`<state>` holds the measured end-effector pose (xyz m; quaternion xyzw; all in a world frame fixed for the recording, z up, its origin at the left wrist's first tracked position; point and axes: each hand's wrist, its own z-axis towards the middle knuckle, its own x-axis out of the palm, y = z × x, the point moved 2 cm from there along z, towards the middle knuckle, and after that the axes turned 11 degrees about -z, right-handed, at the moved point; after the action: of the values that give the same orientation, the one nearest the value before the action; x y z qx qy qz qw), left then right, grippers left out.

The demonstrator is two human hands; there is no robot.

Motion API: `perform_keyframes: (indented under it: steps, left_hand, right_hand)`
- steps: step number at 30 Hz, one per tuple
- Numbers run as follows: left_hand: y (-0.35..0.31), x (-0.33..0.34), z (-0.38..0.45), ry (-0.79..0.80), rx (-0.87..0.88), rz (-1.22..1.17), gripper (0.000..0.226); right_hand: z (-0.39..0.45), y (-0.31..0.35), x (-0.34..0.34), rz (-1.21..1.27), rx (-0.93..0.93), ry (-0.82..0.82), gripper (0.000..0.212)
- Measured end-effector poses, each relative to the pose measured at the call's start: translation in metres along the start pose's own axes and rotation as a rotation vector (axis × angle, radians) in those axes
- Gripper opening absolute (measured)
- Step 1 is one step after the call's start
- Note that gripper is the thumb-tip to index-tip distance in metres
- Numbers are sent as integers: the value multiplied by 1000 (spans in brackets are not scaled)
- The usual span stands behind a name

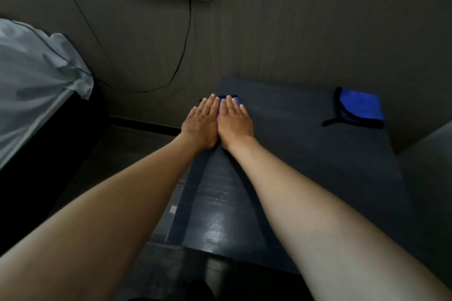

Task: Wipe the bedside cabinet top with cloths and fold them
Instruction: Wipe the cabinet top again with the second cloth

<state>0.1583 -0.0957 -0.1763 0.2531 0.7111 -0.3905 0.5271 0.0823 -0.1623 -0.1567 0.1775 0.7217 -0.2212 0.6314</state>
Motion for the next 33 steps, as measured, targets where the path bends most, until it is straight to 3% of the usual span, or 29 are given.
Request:
perform_keyframes:
  steps: [15, 24, 27, 33]
  left_hand:
    - [-109, 14, 91, 8, 148, 68, 74]
    - [-186, 31, 102, 51, 182, 72, 71]
    - [-206, 37, 101, 52, 180, 78, 70]
    - [-217, 42, 99, 38, 210, 2, 61]
  right_hand:
    - [28, -130, 17, -20, 157, 13, 59]
    - [5, -200, 19, -217, 271, 34, 61]
    - [-5, -218, 19, -250, 272, 71, 73]
    - [-12, -229, 20, -280, 277, 79, 68]
